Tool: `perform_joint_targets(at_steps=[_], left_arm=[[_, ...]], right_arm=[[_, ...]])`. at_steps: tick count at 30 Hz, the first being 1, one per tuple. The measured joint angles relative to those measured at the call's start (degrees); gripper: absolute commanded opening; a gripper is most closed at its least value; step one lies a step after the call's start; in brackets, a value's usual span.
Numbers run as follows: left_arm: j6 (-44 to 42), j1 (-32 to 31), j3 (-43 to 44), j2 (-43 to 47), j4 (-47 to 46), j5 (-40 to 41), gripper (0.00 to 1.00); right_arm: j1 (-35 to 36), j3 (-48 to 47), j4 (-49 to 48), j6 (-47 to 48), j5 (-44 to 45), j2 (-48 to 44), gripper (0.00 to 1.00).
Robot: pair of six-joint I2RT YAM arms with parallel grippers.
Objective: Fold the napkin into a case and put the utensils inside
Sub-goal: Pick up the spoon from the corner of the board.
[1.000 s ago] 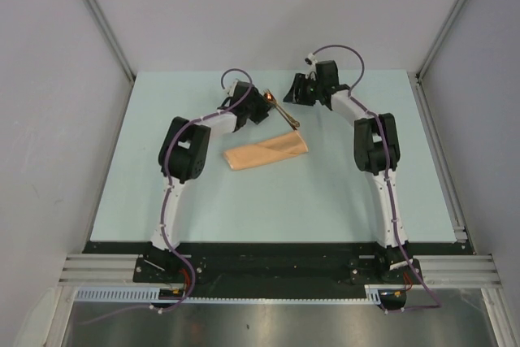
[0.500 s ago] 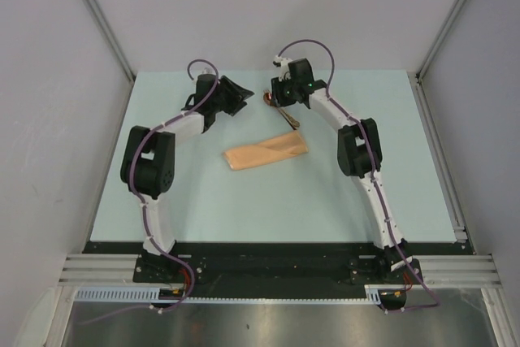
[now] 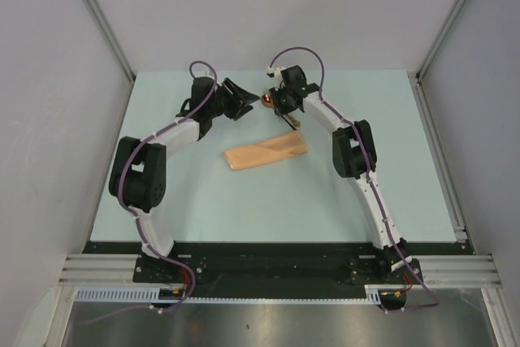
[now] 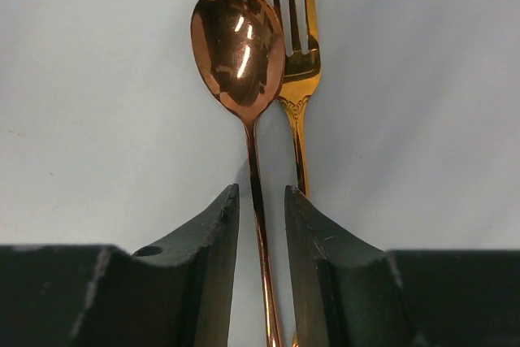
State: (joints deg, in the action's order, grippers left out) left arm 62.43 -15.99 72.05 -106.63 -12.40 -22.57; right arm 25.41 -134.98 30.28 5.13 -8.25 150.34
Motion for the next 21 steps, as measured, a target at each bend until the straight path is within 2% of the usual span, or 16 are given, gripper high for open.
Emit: perform_joint_targets(at_steps=[3, 4, 6, 7, 8, 12, 16, 21], left_arm=[[-0.07, 0.07, -1.46, 2.36, 0.31, -0.76, 0.55], [-0.11, 0.11, -1.79, 3.04, 0.35, -0.94, 0.55], [-0.52, 0.17, -2.03, 4.17, 0.68, -1.55, 0.56], [-0.68, 0.22, -2.1, 4.59, 0.72, -1.77, 0.57], [-1.03, 0.22, -2.21, 5.03, 0.83, -1.9, 0.58], [-2.36, 0.26, -3.08, 6.01, 1.09, -2.47, 0.68], [-3.96, 0.26, -3.15, 5.77, 1.36, -3.61, 0.7], [-3.85, -0.55, -2.23, 2.08, -0.63, -4.85, 0.73]], right_arm=[[1.31, -0.42, 0.76, 3.21, 3.41, 0.13, 0.3], [1.73, -0.55, 0.98, 4.04, 4.13, 0.2, 0.22], [2.29, -1.07, 1.36, 5.62, 5.33, 0.48, 0.15], [2.54, -1.57, 1.57, 6.29, 5.66, 0.74, 0.03], [2.71, -1.99, 1.6, 6.95, 5.95, 0.98, 0.0], [2.45, -2.32, 1.33, 8.48, 5.2, 1.16, 0.0], [0.55, -1.46, -0.79, 8.66, 2.21, 1.11, 0.0], [-2.71, 4.7, -6.38, 9.11, -1.62, -1.9, 0.0]])
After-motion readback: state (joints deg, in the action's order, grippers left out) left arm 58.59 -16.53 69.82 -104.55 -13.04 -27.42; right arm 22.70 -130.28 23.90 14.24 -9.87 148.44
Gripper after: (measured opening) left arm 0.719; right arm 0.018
